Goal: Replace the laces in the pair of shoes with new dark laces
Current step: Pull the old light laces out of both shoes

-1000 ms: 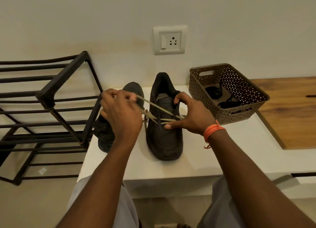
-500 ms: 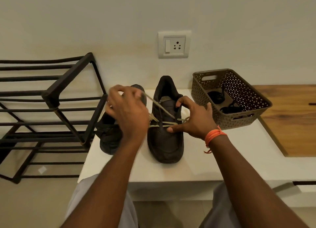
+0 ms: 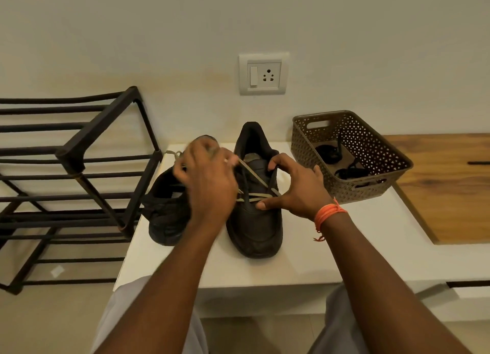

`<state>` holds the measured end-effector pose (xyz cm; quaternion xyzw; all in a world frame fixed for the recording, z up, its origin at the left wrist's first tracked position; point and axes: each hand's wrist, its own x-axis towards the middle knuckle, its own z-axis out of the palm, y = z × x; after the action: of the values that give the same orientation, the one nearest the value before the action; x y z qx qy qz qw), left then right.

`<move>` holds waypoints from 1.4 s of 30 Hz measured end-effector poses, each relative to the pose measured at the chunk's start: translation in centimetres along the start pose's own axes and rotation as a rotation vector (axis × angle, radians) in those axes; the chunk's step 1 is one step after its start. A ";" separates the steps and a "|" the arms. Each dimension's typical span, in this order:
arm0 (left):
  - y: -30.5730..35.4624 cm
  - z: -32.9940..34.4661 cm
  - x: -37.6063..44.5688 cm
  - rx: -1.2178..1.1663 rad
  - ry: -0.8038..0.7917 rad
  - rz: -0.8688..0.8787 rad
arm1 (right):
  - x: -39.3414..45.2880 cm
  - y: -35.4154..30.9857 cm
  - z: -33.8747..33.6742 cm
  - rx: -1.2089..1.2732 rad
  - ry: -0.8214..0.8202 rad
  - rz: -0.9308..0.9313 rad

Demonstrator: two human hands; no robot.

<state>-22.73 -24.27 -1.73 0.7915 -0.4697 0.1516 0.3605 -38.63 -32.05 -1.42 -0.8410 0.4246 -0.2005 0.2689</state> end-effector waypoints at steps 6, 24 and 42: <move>-1.2 -1.3 0.7 -0.133 0.196 -0.121 | 0.1 -0.4 0.2 0.049 -0.021 -0.007; 0.9 -0.3 -0.3 0.013 -0.064 0.004 | 0.1 0.1 0.1 0.011 -0.009 -0.013; 0.2 -0.2 -0.4 0.106 -0.155 0.092 | 0.3 0.8 0.0 0.068 -0.069 -0.040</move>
<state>-23.06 -23.89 -1.76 0.7963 -0.5233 0.1310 0.2736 -38.92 -32.73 -1.92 -0.8461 0.3909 -0.1913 0.3078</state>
